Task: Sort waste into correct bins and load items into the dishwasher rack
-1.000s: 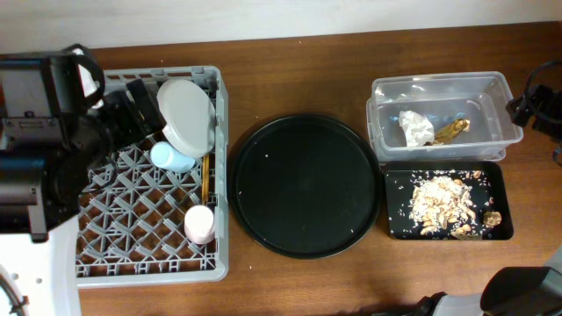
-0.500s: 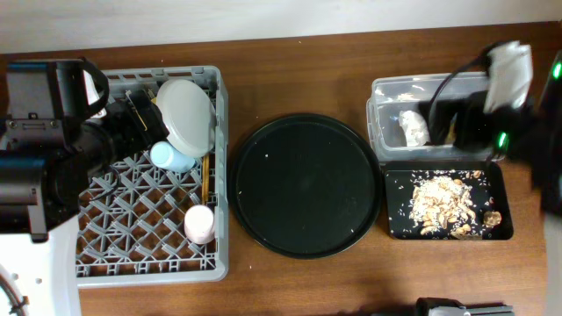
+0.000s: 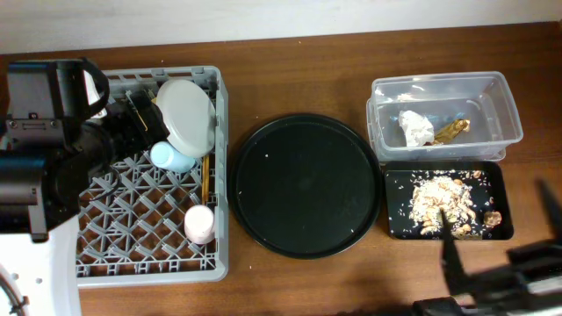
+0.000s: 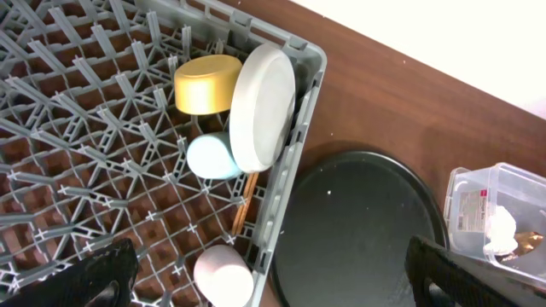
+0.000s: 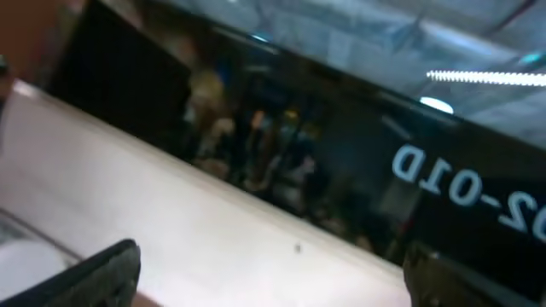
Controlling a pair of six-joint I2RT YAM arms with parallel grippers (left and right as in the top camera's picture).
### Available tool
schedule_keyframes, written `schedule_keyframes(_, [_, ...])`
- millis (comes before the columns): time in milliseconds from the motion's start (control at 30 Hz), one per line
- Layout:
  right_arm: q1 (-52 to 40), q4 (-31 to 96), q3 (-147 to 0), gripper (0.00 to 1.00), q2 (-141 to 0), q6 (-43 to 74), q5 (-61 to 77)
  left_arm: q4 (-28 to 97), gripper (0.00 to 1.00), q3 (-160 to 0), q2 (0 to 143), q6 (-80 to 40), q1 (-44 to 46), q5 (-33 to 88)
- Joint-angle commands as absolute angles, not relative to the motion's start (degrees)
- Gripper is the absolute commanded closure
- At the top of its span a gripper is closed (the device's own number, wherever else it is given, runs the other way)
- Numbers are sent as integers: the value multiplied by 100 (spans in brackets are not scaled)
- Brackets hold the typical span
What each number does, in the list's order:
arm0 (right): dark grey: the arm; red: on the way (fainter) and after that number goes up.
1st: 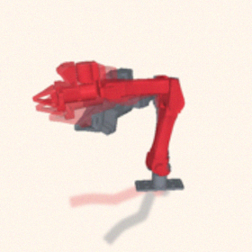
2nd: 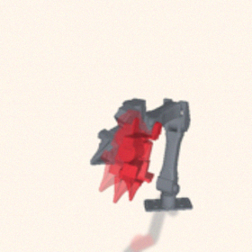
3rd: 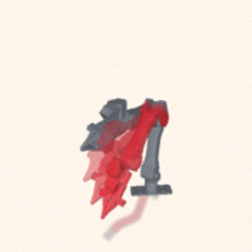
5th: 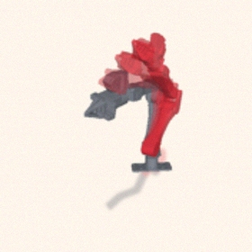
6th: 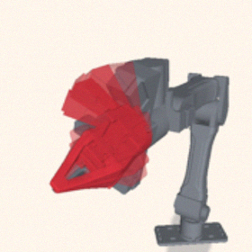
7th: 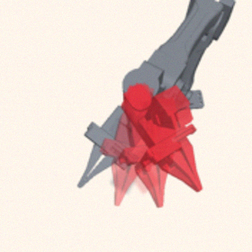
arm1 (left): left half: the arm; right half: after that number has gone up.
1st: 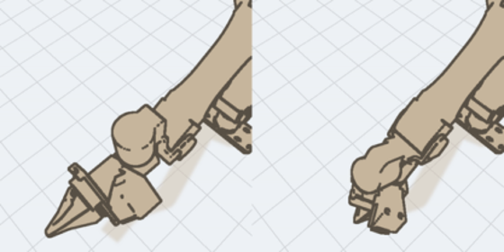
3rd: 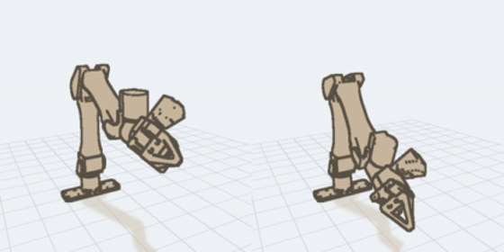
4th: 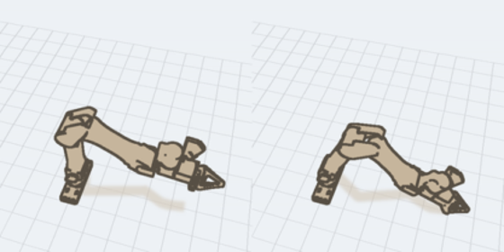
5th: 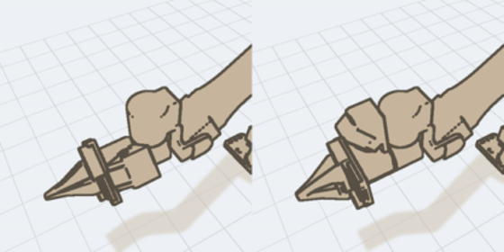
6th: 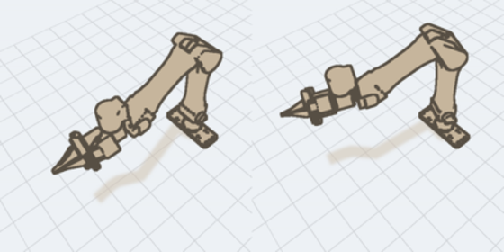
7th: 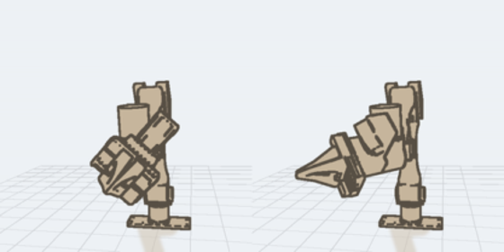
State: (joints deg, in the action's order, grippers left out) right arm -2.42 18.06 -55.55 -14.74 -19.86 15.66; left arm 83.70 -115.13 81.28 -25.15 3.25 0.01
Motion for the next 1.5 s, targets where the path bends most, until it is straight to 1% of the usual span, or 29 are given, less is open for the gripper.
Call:
schedule_keyframes(0, [34, 685, -3743, 1, -607, -1741, 1472, 8374, 1, -11507, 8110, -2569, 320, 25])
schedule_keyframes(67, [73, -381, -2685, 1, -266, -1603, 1470, 8374, 1, -11507, 8110, -2569, 320, 25])
schedule_keyframes(133, [75, -1090, -1828, 1, -10, -1509, 1470, 8374, 1, -11507, 8110, -2569, 320, 25])
schedule_keyframes(200, [78, -1487, -1247, 1, -19, -1177, 1428, 8374, 0, -11507, 8110, -2569, 320, 25])
schedule_keyframes(333, [78, -1789, -469, 1, -19, -950, 1302, 8374, 1, -11507, 8110, -2569, 320, 25])
schedule_keyframes(433, [75, -1796, -43, 1, -19, -379, 652, 8374, 1, -11507, 8110, -2569, 320, 25])
schedule_keyframes(567, [71, -1090, -32, 1, -19, -355, 121, 8374, 1, -11507, 8110, -2567, 320, 27])
schedule_keyframes(633, [71, -558, -32, 1, -19, -357, -121, 8374, 1, -11507, 8110, -2569, 320, 25])
schedule_keyframes(700, [71, 333, -32, 1, -19, -357, -287, 8374, 1, -11507, 8110, -2569, 320, 25])
schedule_keyframes(733, [73, 458, -32, 1, -19, -377, -287, 8374, 1, -11507, 8110, -2569, 320, 25])
schedule_keyframes(1467, [73, 449, -32, 1, -21, -399, -285, 8374, 1, -11507, 8110, -2569, 320, 25])
